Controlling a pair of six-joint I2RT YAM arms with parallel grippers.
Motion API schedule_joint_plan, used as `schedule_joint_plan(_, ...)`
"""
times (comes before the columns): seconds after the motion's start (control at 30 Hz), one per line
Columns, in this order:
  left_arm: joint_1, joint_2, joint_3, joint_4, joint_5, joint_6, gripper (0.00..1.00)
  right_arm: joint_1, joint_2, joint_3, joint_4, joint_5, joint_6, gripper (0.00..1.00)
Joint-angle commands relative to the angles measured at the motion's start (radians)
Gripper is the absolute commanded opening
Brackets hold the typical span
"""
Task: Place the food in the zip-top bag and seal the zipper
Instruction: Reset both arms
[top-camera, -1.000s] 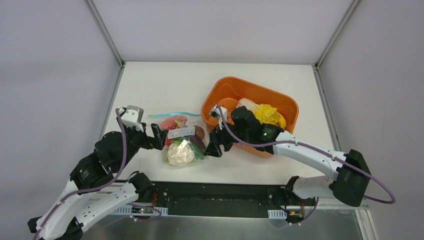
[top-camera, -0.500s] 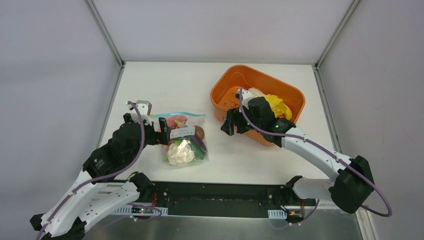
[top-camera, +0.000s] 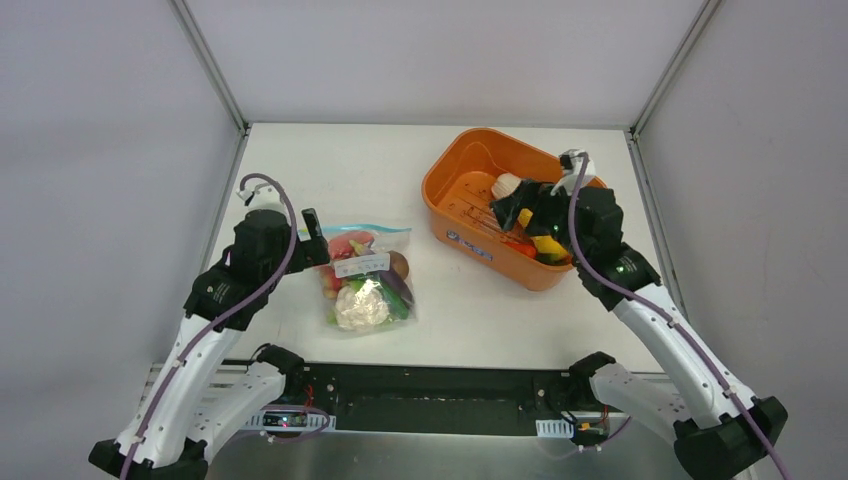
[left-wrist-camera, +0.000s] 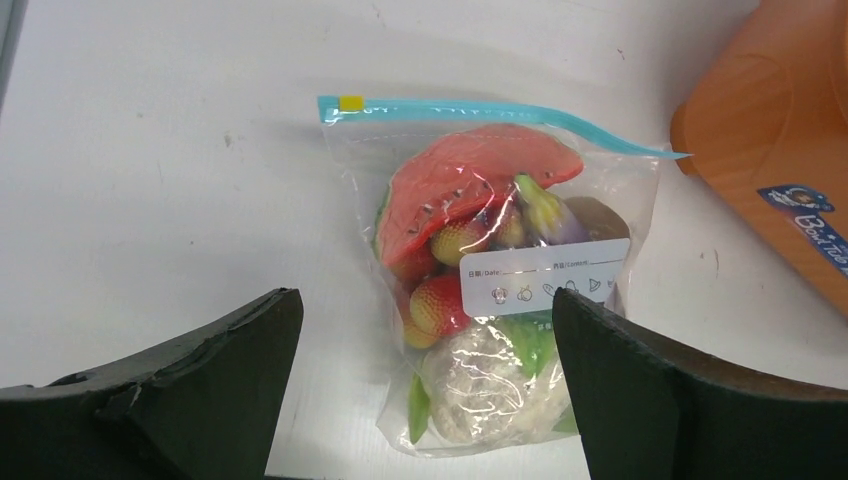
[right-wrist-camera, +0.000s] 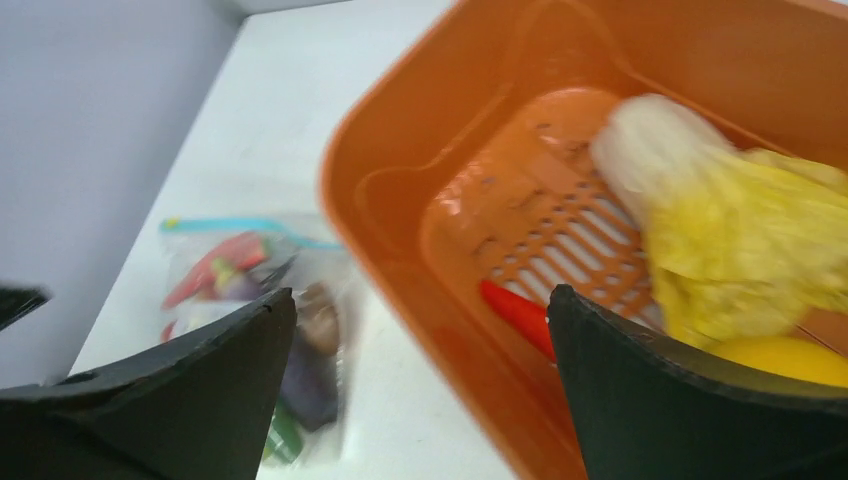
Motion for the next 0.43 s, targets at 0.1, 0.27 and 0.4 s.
schedule_joint_plan(0.1,0.012,0.026,0.101,-0.138,-0.237,-0.183,0.99,-0.227,-0.046,0.008,-0.073,0.095,0.122,1.0)
schedule_joint_plan(0.27,0.012,-0.071,0.031,-0.095,-0.286,-0.227,0.99,-0.245,-0.125,-0.036,-0.082,0.135,0.152,1.0)
schedule_joint_plan(0.4,0.012,-0.087,0.031,-0.093,-0.371,-0.218,0.99,-0.246,-0.155,-0.062,-0.08,0.153,0.162,1.0)
